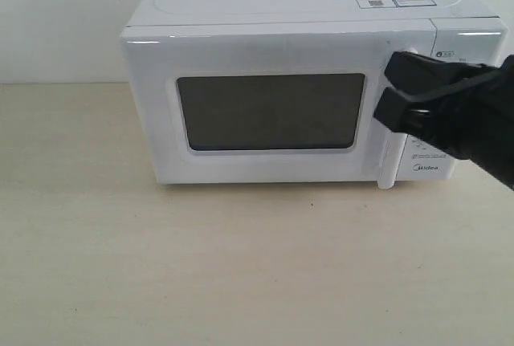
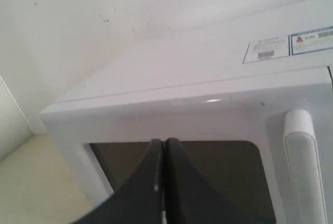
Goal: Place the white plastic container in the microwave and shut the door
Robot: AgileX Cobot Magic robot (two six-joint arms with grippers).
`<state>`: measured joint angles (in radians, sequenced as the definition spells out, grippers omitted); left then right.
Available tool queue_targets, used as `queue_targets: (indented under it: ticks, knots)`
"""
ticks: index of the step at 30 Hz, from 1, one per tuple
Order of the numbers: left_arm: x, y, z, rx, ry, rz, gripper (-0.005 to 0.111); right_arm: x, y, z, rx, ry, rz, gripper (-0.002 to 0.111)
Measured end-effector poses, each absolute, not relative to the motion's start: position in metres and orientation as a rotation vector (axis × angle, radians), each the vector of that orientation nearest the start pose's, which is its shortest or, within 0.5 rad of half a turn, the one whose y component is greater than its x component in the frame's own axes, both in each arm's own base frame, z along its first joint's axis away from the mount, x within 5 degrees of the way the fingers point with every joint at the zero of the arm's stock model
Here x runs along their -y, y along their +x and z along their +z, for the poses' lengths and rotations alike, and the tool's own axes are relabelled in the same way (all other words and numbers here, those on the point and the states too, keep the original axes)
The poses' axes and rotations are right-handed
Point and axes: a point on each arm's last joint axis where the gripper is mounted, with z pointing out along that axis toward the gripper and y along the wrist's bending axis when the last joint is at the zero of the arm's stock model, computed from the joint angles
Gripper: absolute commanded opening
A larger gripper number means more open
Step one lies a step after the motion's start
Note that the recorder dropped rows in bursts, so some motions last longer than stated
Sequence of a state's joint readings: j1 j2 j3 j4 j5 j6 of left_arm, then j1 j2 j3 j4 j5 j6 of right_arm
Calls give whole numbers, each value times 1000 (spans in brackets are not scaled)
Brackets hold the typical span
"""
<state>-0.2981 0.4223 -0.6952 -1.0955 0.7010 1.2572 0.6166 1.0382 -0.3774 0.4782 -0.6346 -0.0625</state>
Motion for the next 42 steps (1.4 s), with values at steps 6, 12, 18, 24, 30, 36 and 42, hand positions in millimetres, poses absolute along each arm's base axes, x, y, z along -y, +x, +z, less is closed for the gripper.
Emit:
queue_targets:
  ticks: [6,12,18,24,30,36,42]
  knots:
    - [67,42,382,-1328,892,-496,4,-92,172,277,-1548,3,547,0]
    - [67,42,382,-1328,892,-496,4,-94,171,271,-1617,-46,528,0]
    - [67,42,382,-1328,892,-496,4,-87,154,268,-1766,-176,511,0]
    - [67,42,383,-1327,885,-491,4,-30,114,282,-1678,49,431,0]
    - [67,42,383,-1327,885,-491,4,-5,59,254,-1437,195,364,0]
    - [67,42,383,-1327,885,-491,4,-2,56,220,-1420,223,339,0]
    - [67,42,383,-1327,885,-491,4,-2,56,220,-1420,191,304,0]
